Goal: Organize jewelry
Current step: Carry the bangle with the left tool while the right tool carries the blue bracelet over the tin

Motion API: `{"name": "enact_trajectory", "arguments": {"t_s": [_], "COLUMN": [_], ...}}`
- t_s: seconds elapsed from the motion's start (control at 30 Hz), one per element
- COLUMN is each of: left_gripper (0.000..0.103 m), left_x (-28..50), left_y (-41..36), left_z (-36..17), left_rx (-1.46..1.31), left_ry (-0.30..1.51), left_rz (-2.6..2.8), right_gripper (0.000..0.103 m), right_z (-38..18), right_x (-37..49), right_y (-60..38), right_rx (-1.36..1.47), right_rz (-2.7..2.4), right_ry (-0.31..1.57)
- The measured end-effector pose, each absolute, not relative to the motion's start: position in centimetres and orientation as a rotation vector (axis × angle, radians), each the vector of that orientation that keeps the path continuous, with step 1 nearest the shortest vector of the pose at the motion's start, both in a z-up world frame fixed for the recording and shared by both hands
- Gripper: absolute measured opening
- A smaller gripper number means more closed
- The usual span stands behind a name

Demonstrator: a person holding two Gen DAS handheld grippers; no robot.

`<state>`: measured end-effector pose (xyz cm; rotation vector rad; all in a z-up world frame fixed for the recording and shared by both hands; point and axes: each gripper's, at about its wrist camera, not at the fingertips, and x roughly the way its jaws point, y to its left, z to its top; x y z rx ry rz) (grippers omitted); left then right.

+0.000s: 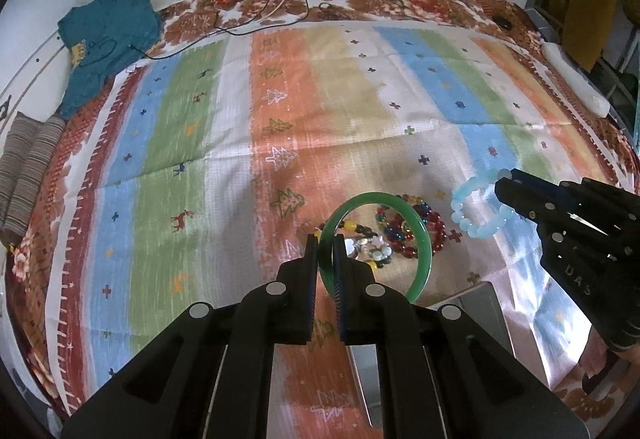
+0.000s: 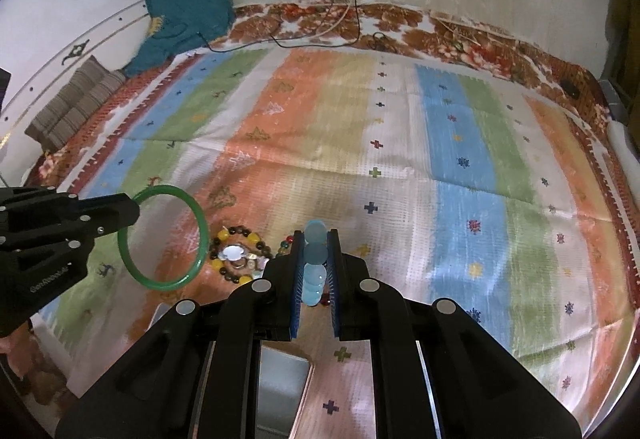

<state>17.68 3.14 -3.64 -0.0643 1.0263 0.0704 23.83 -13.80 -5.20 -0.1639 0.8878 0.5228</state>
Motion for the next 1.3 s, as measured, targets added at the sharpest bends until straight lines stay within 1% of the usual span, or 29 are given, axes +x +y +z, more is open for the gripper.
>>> {"name": "enact_trajectory", "arguments": {"t_s": [0.8, 1.3], "left_gripper": [0.007, 0.007], "left_x": [13.3, 10.6], "left_y": [1.7, 0.8], "left_z": [-2.7, -2.4], "left_rx": [-0.078, -0.069], "left_ry": [0.99, 0.974], "left_rz": [0.051, 0.037], "right_gripper": [0.012, 0.012], "right_z": [-3.6, -4.2], "right_x": [18.5, 16.3], "right_y": [-14.9, -15.2], "right_rx": [-0.162, -0.185], "right_rz": [0.555, 0.552], "right_ry": [0.841, 0.859]}}
